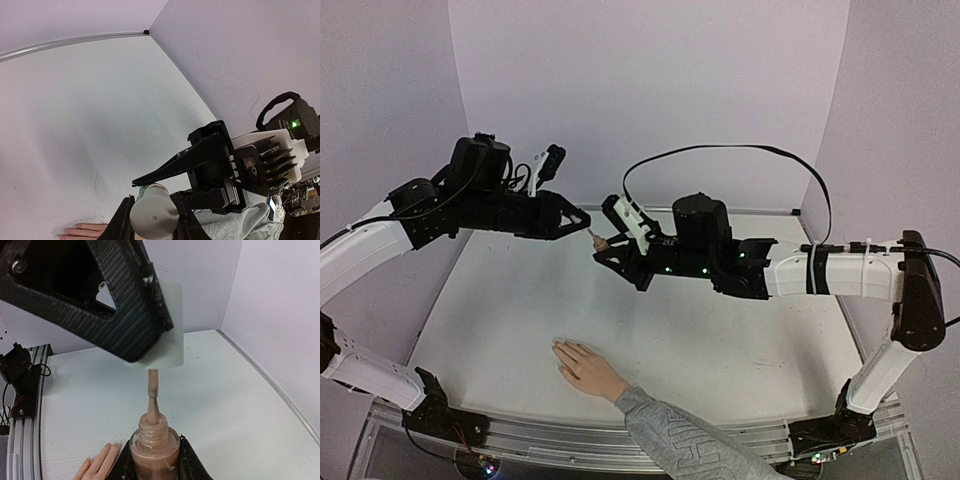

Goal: Paint the nails

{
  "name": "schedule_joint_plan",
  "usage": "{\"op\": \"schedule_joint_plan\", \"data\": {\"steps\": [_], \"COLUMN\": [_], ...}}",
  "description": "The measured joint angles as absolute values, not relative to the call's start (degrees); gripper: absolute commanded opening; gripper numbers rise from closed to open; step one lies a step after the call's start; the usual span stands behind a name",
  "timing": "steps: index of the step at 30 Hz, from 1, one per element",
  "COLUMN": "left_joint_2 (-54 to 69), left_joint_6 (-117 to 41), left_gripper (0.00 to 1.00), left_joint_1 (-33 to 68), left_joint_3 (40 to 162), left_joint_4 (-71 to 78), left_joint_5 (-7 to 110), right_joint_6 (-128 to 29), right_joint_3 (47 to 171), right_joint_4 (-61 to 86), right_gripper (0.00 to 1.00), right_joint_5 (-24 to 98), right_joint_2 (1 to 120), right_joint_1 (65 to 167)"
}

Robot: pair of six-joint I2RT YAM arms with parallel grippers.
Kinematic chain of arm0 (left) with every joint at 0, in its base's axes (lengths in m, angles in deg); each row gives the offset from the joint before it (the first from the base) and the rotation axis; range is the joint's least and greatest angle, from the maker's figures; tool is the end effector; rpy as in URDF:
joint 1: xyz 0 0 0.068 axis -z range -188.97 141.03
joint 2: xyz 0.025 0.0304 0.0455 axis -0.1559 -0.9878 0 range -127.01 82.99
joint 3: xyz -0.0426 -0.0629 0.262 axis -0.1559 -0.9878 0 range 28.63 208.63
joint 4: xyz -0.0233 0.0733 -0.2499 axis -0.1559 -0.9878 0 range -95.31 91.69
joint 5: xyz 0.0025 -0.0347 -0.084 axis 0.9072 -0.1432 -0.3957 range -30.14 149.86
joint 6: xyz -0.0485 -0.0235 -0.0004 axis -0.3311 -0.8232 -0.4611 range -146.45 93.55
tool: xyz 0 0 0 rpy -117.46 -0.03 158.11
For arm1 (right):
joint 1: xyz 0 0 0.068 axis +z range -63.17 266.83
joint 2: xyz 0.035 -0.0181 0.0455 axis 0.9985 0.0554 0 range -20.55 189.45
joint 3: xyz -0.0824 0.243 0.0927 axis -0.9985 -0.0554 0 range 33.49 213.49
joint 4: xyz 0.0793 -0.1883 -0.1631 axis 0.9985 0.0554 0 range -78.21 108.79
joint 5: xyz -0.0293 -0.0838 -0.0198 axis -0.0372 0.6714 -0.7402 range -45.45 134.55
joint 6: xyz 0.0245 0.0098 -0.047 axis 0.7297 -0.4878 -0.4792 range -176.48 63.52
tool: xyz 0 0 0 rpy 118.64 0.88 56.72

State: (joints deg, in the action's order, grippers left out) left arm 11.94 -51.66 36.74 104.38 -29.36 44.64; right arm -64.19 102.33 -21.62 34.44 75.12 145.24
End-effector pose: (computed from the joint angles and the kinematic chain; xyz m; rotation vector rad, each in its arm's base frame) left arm 0.1823 -0.2002 0.3950 0.5633 2.1039 -1.0177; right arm 0.2043 0.3442 0.3317 -0.9478 1.1820 0.8448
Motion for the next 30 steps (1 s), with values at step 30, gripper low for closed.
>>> {"op": "schedule_joint_plan", "data": {"steps": [30], "left_joint_2": [28.0], "left_joint_6": [-47.4], "left_gripper": [0.00], "left_joint_1": [24.6], "left_joint_3": [83.3], "left_joint_4": [-32.9], "left_joint_5": [35.3], "right_joint_6": [-63.8], "right_joint_3": [91.0], "right_joint_4": [-21.8], "right_gripper": [0.00], "right_joint_5": [30.7], "right_joint_2": [55.3], "right_joint_1": [134.4]}}
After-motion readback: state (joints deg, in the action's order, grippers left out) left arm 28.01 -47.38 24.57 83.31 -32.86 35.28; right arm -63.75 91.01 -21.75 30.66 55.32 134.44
